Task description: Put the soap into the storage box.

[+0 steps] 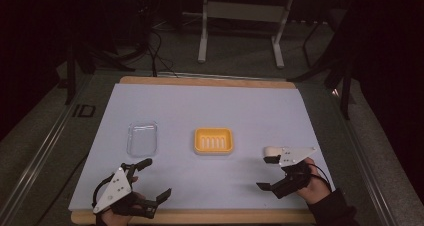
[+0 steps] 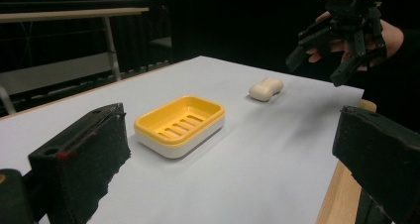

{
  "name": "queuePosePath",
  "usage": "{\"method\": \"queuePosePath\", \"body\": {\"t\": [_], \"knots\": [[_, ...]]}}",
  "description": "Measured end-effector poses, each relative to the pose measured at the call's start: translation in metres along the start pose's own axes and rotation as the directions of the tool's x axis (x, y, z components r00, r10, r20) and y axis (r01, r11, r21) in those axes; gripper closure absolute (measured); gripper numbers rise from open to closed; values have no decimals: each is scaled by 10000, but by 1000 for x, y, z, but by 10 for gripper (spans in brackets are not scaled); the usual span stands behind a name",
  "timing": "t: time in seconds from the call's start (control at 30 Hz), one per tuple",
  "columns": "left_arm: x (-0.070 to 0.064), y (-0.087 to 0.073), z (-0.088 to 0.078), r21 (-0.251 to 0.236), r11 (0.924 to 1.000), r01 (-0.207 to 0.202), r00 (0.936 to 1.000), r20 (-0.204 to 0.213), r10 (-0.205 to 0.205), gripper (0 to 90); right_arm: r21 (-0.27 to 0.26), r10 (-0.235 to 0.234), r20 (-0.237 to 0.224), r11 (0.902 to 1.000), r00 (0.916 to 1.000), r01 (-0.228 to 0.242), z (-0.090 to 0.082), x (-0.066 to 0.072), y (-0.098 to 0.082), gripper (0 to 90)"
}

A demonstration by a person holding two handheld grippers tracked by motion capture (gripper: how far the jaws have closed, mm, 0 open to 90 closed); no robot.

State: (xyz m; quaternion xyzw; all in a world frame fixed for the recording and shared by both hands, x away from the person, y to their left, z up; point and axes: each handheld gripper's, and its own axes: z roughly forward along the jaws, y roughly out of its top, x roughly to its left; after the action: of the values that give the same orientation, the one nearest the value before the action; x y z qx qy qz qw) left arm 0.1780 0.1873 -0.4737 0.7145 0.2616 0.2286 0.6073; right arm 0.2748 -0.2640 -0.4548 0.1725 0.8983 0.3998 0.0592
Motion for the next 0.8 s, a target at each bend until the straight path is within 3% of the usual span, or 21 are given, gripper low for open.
{"method": "queuePosePath", "body": {"t": [0.03, 0.13, 0.27, 0.43, 0.5, 0.53, 0.57, 0.6, 0.67, 0.8], "knots": [[0, 0, 0, 5, 10000, 5, 10000, -10, -5, 12, 335, 92, -306, 9994, 9995, -82, 1, -2, 0, 137], [0, 0, 0, 46, 10000, 18, 10000, -29, -18, 12, 1072, -31, -365, 9942, 9993, 70, 3, -4, 1, 137], [0, -1, 1, 78, 10000, -2, 10000, -8, 2, 12, 1985, -12, -602, 9800, 9982, 131, 4, -8, 3, 137], [0, -1, 1, 103, 9999, -29, 10000, 16, 29, 12, 3028, 7, -815, 9528, 9967, 241, 5, -12, 5, 139], [0, -1, 1, 105, 9999, -39, 10000, 9, 39, 12, 3537, 122, -752, 9352, 9971, 153, 5, -14, 6, 140], [0, -1, 1, 105, 9999, -39, 10000, 9, 39, 12, 3537, 122, -752, 9352, 9971, 153, 5, -14, 6, 140], [0, -1, 1, 108, 9999, -33, 10000, 1, 33, 12, 3818, 71, -672, 9240, 9977, 192, 6, -14, 6, 140], [0, -1, 1, 111, 9999, -32, 10000, 0, 32, 12, 4273, 50, -593, 9039, 9982, 208, 7, -15, 8, 140], [1, -1, 1, 119, 9999, -30, 10000, 4, 29, 12, 4524, 84, -659, 8915, 9978, 224, 8, -16, 9, 140], [0, -1, 2, 137, 9999, -34, 10000, 6, 34, 12, 5170, -32, -774, 8549, 9970, 429, 9, -16, 13, 133]]}}
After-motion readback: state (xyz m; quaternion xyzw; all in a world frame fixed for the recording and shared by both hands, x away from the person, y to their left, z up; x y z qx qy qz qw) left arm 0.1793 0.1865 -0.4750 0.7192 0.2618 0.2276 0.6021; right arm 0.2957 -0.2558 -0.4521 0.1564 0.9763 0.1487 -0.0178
